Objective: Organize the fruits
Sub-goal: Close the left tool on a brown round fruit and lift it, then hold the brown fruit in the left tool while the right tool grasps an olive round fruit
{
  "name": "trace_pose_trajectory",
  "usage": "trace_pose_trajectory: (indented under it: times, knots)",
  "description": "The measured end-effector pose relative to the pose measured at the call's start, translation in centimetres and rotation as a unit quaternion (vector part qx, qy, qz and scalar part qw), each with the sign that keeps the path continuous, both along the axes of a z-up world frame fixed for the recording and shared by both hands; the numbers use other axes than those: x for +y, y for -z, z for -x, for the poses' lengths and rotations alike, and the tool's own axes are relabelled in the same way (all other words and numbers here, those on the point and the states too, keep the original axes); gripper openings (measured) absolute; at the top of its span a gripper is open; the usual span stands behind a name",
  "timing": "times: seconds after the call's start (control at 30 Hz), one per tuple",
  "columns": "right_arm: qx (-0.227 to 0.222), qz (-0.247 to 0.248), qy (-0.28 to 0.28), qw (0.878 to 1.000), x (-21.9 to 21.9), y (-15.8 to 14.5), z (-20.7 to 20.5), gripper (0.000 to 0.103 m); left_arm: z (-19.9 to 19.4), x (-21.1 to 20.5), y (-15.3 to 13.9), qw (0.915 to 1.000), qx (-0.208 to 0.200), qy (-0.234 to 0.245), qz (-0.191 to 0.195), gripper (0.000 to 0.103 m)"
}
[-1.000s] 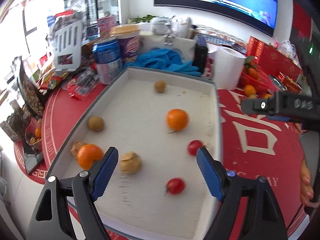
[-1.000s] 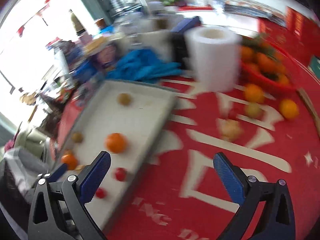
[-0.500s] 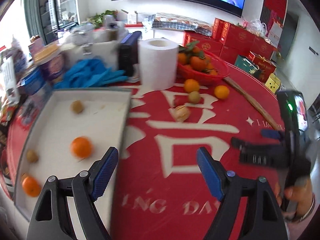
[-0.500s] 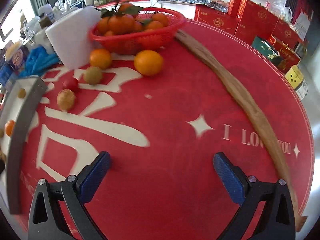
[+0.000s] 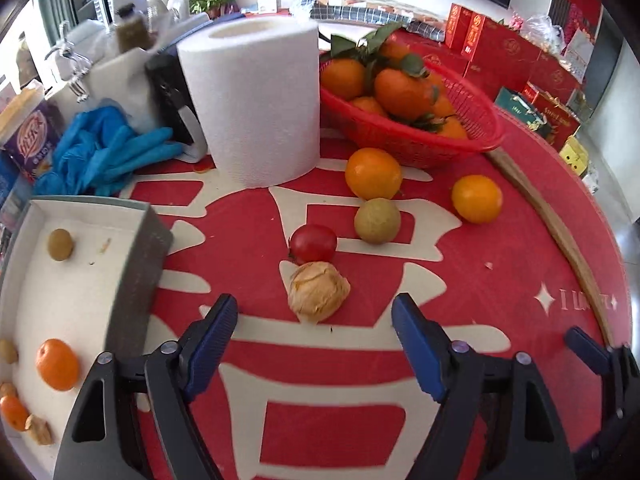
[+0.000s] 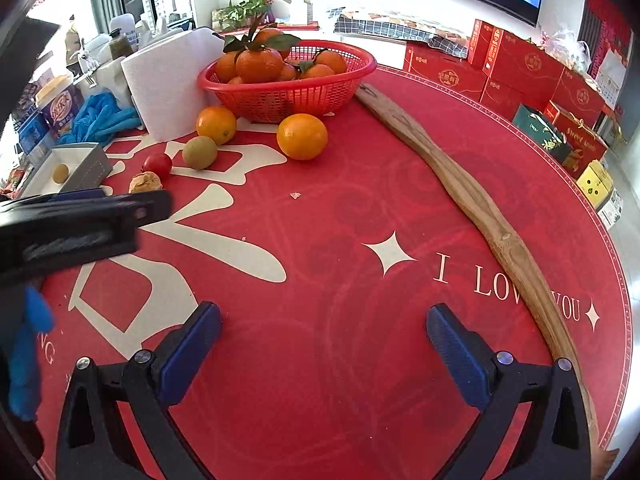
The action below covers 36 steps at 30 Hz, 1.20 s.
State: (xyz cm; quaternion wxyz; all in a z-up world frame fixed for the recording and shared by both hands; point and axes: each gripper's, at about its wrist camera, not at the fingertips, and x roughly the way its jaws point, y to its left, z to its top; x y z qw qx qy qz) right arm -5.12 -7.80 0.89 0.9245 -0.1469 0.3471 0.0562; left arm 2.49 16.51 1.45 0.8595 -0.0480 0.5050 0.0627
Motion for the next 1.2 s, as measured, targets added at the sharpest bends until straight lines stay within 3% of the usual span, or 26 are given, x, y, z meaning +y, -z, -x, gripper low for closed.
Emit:
trace_pose_trajectory:
  times: [0.07,0.17,0.23,0.27,0.6,0.9,0.97,1.1,1.2]
  knots:
    - [0.000,0.000,0.000,1.000,0.0,0.0,-0.1,0.103,-0.2,-0.2,0.0,0.9999,-0.009,0.002,-0.006,0.076]
    - [0.000,0.000,0.000,1.000,0.0,0.0,-0.1,0.103,-0.1,0.0,0.0,0.9998,-0.015,0.001,-0.008,0.061]
    - [0.001,0.001,-0.001,1.000,-0.1,0.1,0.0,0.103,0.3,0.3,-0.2,0.9997,-0.021,0.002,-0.010,0.033]
    - [0.002,0.001,-0.001,1.000,-0.1,0.1,0.0,0.103,0.3,0.3,-0.3,0.9997,-0.021,0.003,-0.011,0.028]
    - [0.019,-0.002,0.008,1.000,1.5,-0.6,-2.7,0.103,7.1,1.5,-0.2,0.9989,-0.040,0.001,-0.024,0.028]
    - [0.031,-0.124,0.013,0.992,5.7,-2.3,-7.2,0.103,10.4,1.8,0.1,0.9974,-0.059,-0.004,-0.042,0.028]
    - [0.030,-0.124,0.021,0.992,6.9,-2.3,-7.9,0.103,10.5,1.8,0.2,0.9972,-0.061,-0.005,-0.042,0.028]
    - [0.018,-0.111,0.026,0.993,8.9,-2.1,-8.1,0.091,10.8,2.0,0.0,0.9973,-0.063,-0.006,-0.037,0.029]
    - [0.032,-0.143,0.006,0.989,8.8,-2.4,-7.8,0.051,10.8,2.2,0.0,0.9976,-0.063,-0.006,-0.027,0.029]
